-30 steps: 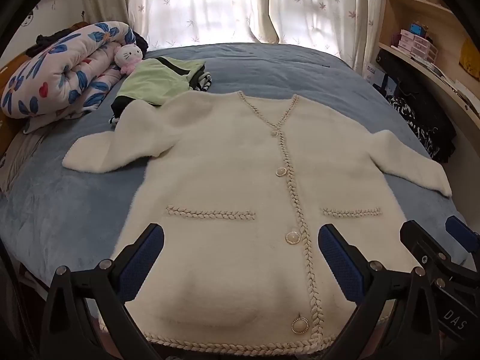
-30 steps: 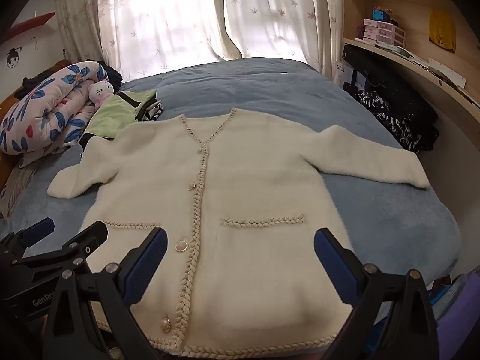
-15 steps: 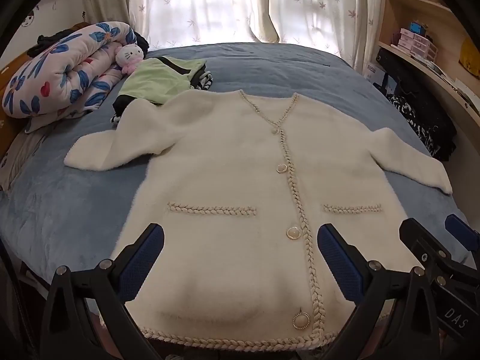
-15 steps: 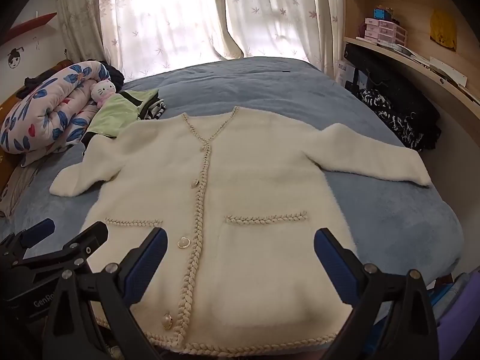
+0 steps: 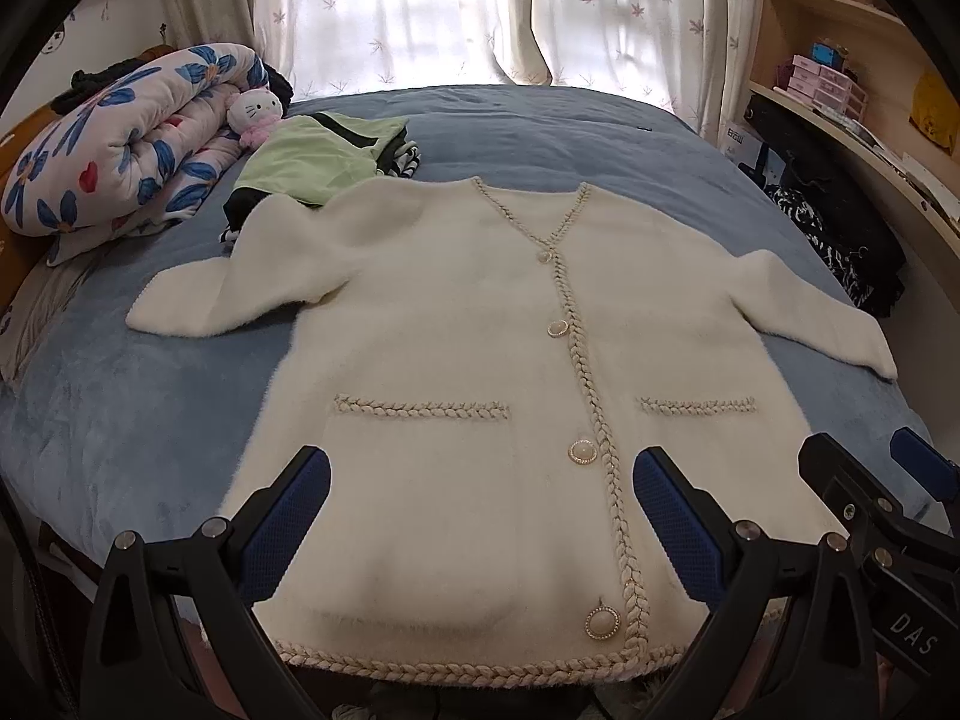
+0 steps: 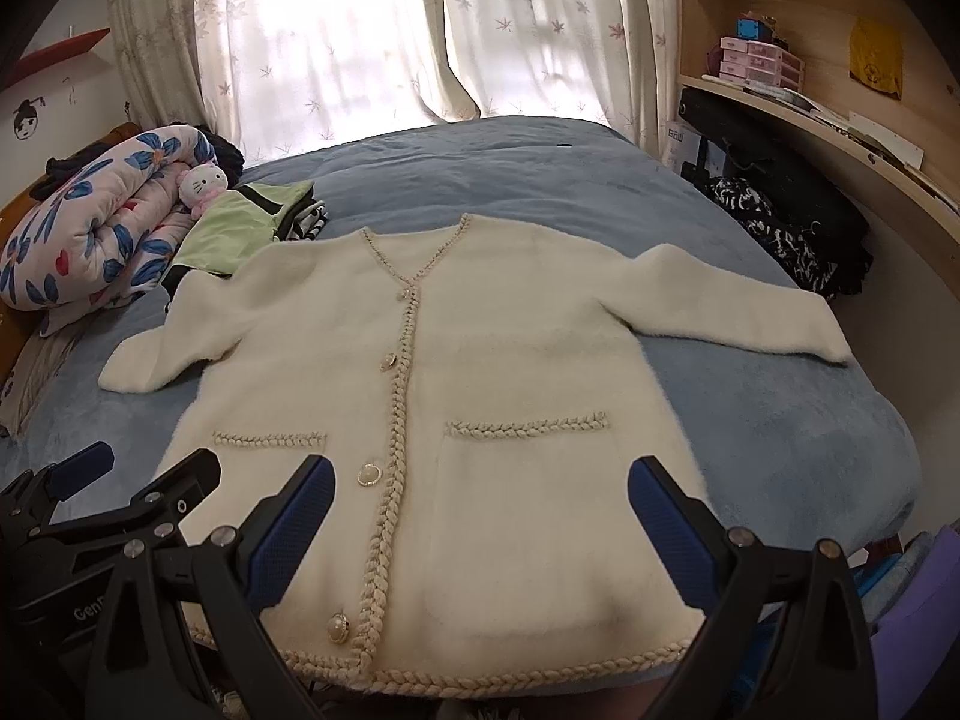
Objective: Fold large clothes
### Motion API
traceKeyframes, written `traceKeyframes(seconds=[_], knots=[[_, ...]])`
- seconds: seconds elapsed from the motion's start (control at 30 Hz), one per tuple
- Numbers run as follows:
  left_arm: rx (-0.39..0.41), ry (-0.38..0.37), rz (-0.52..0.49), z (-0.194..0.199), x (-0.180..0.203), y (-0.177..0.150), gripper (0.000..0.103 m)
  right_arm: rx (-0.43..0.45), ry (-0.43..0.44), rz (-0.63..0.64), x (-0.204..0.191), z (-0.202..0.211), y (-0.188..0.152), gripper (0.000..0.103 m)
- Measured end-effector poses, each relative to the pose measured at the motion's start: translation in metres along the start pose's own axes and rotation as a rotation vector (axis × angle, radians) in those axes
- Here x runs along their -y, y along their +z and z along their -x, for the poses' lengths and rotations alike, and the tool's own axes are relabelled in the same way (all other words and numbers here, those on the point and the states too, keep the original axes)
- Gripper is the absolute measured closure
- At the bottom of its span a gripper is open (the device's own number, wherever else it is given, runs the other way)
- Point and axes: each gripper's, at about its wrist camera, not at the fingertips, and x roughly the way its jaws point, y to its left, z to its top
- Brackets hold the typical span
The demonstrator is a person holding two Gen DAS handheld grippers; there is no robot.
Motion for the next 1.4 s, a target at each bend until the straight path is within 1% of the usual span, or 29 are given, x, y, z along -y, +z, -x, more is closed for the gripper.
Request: traceKeyframes(seconds=[0.93, 1.4], knots=[[0.003, 0.016, 0.018, 0.0001, -0.0028, -0.0008, 0.003, 0.01, 0.005, 0.015, -0.0019, -0.0031, 0.0045, 0.004], [-0.032, -0.004, 0.03, -0.004, -0.0046, 0.0048, 0.003, 0.011, 0.004, 0.014, -0.0017, -0.0034, 0.0056, 0.004]])
